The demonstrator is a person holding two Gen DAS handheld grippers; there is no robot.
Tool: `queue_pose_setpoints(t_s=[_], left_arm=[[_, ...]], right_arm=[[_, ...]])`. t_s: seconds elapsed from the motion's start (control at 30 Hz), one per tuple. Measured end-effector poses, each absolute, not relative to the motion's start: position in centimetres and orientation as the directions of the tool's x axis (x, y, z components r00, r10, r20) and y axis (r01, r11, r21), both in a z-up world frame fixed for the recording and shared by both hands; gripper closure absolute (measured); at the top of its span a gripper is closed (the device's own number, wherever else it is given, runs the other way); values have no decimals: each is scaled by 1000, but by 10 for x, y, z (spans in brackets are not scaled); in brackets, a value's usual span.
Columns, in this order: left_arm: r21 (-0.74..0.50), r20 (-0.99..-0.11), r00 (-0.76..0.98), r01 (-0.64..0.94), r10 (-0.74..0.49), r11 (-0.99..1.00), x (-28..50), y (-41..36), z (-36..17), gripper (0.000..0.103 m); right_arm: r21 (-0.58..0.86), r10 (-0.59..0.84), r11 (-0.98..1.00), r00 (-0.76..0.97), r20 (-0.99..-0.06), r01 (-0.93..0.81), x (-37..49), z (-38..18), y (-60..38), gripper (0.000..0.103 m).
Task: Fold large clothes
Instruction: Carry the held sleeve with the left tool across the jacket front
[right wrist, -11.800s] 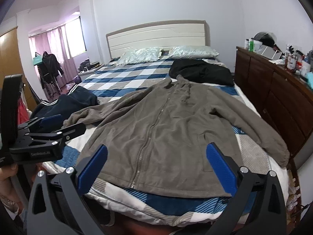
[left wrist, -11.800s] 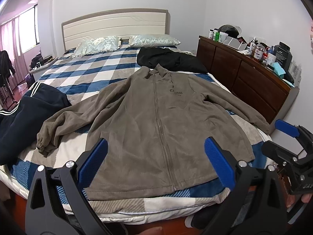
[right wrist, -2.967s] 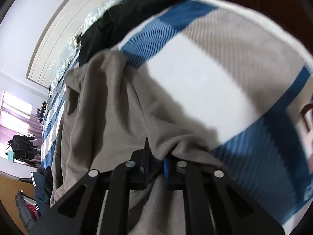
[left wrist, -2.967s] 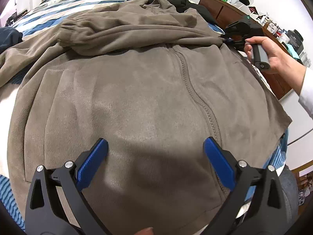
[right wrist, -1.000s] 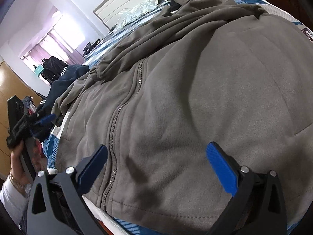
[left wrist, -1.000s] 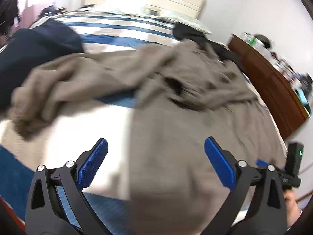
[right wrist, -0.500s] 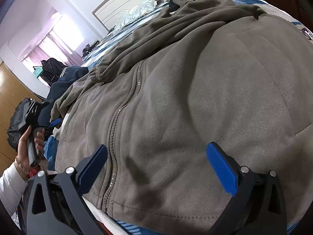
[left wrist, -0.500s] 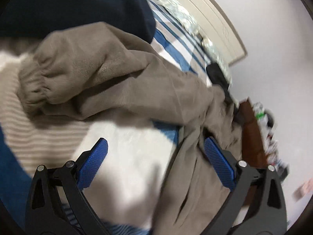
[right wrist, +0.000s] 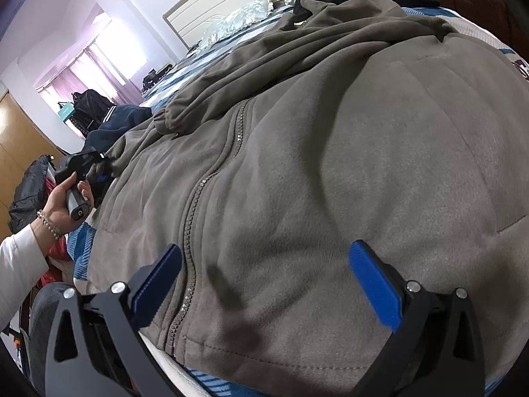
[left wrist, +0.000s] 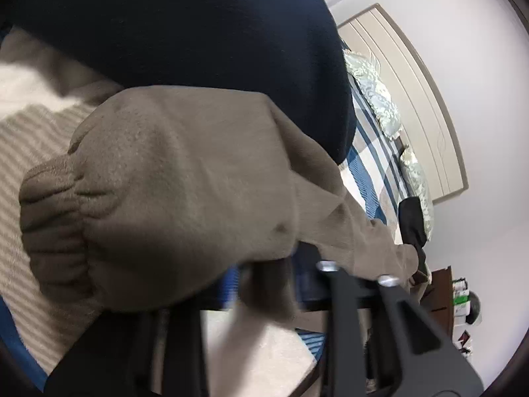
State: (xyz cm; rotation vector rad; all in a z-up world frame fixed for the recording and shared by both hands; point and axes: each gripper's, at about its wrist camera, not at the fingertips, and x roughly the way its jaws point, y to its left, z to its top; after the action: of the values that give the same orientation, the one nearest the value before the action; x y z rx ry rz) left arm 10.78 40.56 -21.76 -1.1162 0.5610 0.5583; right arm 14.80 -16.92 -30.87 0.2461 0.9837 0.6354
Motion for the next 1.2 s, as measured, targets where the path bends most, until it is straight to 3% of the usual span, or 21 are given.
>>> queue_pose_setpoints(t_s=[0.23,0.4,0.53,0.63,0.83,1.0,1.2], left_arm=[[-556,-637,733,-652,239,516,121,389,-154,92],[-493,-577,787,-550,220,674,156,366,-91,93],[-449,-546,826,-428,138,784,196,338,-39,94],[-401,-544,838,-300,39,865,242,304,-1,94],[-297,-552,827,-73,-108,952,297,222,47,94],[-195,-607,764,124,-219,973,346,136,61,94],[-51,-735,621,348,-270,936,395,24,25,94]], right_arm=[[513,639,767,382,-668,-385,147,-302,-177,4],[428,622,775,439,-648,-466,131,-282,-171,4],[286,623,757,517,-587,-588,105,-251,-151,4],[200,610,734,503,-612,-648,105,-246,-115,4],[163,586,701,430,-687,-694,132,-260,-54,4],[186,557,694,355,-750,-696,149,-285,-19,4],[112,522,685,378,-765,-720,144,-303,-11,4]])
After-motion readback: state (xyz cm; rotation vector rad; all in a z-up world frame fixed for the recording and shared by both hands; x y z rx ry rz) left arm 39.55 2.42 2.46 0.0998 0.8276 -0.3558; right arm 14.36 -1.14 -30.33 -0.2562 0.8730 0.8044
